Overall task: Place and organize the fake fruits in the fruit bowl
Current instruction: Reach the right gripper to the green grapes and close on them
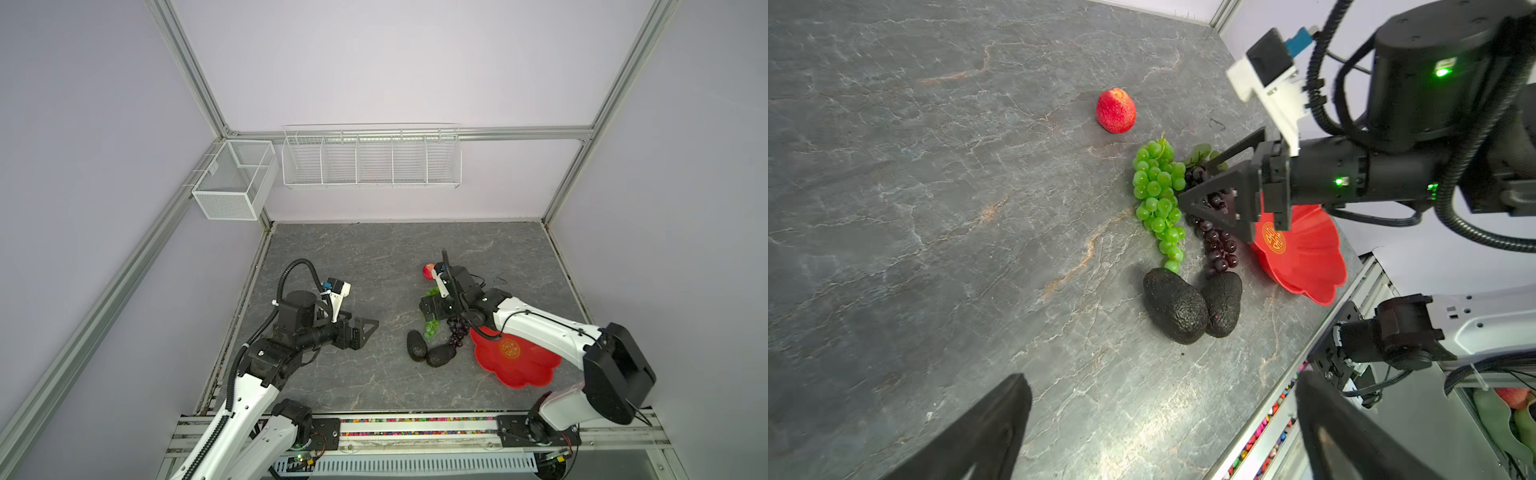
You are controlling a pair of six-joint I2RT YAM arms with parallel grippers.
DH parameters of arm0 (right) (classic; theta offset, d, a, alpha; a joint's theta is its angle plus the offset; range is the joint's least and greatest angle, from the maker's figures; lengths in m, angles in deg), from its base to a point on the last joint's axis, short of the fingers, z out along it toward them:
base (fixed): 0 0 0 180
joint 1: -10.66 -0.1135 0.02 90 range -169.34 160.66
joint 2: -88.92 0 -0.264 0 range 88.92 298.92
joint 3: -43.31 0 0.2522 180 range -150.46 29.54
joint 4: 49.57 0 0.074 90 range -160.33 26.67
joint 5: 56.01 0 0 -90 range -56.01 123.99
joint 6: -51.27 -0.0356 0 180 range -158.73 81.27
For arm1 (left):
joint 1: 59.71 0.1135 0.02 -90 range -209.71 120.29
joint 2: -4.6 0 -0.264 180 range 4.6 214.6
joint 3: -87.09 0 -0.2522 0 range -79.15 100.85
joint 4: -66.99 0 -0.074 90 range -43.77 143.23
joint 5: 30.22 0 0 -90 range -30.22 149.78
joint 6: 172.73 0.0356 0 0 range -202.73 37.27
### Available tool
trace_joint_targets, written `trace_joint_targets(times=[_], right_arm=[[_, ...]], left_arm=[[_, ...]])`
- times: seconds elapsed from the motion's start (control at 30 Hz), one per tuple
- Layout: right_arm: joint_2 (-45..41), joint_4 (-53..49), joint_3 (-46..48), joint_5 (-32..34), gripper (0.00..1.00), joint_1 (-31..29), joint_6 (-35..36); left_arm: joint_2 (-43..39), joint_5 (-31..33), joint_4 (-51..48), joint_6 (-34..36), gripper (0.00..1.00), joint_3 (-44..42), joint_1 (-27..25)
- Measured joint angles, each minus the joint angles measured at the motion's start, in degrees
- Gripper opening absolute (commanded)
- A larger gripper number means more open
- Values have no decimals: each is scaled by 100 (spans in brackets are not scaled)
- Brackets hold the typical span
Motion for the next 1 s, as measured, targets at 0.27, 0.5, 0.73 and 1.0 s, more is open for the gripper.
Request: trace_joint_targets(times=[0.27, 0.5, 0.73, 1.0], right_arm=[[1126, -118, -608, 367, 86, -28, -549], [1537, -254, -778, 586, 84, -83, -787], [1849, -330, -866, 730, 67, -168, -892], [1974, -330, -907, 743, 57, -175, -905]], left_arm=[[-39, -46, -20, -2, 99, -48, 0], [-42, -44, -35, -2, 99, -70, 0], [-42, -44, -35, -2, 99, -70, 0], [-37, -46, -35, -2, 99, -70, 0]])
